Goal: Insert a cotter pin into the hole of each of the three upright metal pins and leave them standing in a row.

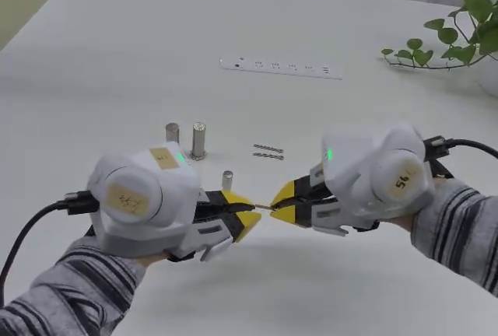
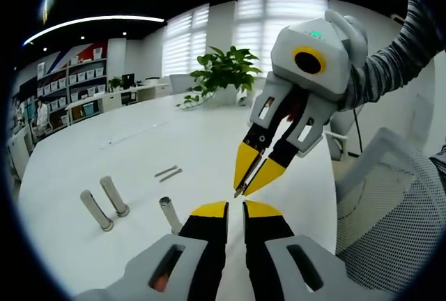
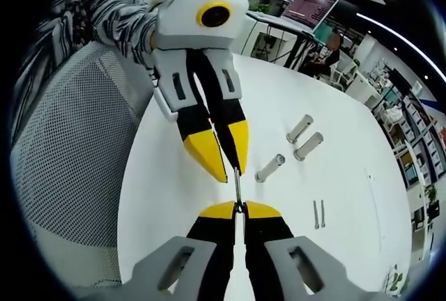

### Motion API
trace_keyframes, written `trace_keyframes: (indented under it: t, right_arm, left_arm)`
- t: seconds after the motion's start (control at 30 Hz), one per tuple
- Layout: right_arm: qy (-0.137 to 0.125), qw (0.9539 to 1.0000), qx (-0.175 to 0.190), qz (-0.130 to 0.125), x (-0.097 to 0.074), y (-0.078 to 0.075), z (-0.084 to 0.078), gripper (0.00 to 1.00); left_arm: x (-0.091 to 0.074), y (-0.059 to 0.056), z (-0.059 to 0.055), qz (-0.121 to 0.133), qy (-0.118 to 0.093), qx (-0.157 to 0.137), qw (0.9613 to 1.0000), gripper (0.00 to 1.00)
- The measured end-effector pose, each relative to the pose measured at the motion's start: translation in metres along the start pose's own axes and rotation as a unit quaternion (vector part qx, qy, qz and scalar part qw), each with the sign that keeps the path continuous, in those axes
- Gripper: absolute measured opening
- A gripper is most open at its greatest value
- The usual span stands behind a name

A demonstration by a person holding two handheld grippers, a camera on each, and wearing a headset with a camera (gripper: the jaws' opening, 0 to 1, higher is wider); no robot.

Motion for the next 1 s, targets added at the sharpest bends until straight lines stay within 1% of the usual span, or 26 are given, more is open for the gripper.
trace_keyframes:
  t: [0.1,0.2,0.23,0.3,0.37,0.47,0.5,0.63,0.73,0.8,0.9,1.0]
  right_arm:
    - [0.008,0.9998,0.017,-0.007,0.002,-0.006,-0.002,0.00]
    - [0.015,0.9990,0.040,-0.012,0.005,-0.012,-0.004,0.00]
    - [0.021,0.9986,0.047,-0.015,0.007,-0.015,-0.005,0.00]
    - [0.028,0.9981,0.051,-0.020,0.010,-0.020,-0.006,0.00]
    - [0.037,0.9973,0.059,-0.024,0.014,-0.025,-0.007,0.00]
    - [0.041,0.9968,0.064,-0.024,0.019,-0.029,-0.006,0.00]
    - [0.043,0.9963,0.070,-0.024,0.021,-0.031,-0.006,0.00]
    - [0.050,0.9956,0.075,-0.024,0.028,-0.035,-0.007,0.00]
    - [0.043,0.9946,0.093,-0.016,0.032,-0.038,-0.004,0.00]
    - [0.044,0.9947,0.091,-0.018,0.034,-0.039,-0.005,0.00]
    - [0.045,0.9944,0.094,-0.018,0.037,-0.042,-0.004,0.00]
    - [0.046,0.9944,0.094,-0.018,0.040,-0.044,-0.003,0.00]
  left_arm:
    - [-0.001,0.008,-0.001,0.024,0.001,-0.007,0.9997,0.08]
    - [-0.003,0.022,-0.003,0.064,0.002,-0.012,0.9979,0.11]
    - [-0.004,0.028,-0.004,0.083,0.001,-0.017,0.9964,0.12]
    - [-0.003,0.035,-0.010,0.098,0.014,-0.023,0.9948,0.16]
    - [-0.002,0.042,-0.013,0.112,0.017,-0.031,0.9930,0.17]
    - [-0.001,0.050,-0.015,0.126,0.019,-0.041,0.9910,0.18]
    - [0.001,0.053,-0.017,0.132,0.023,-0.045,0.9899,0.19]
    - [0.006,0.055,-0.022,0.138,0.033,-0.050,0.9886,0.19]
    - [0.012,0.057,-0.023,0.139,0.035,-0.063,0.9877,0.20]
    - [0.016,0.060,-0.024,0.143,0.038,-0.065,0.9868,0.19]
    - [0.018,0.065,-0.024,0.151,0.035,-0.074,0.9852,0.18]
    - [0.022,0.068,-0.024,0.153,0.037,-0.073,0.9849,0.17]
Point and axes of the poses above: the centre of the closed fingertips' face, and the gripper's own axes: x roughly forward along the fingers, y roughly to its left, z roughly out of its top, the point moved 2 cm from there along -x, roughly backward along the fingers, and after that the axes turned 11 degrees about y, right-handed, at the moved point
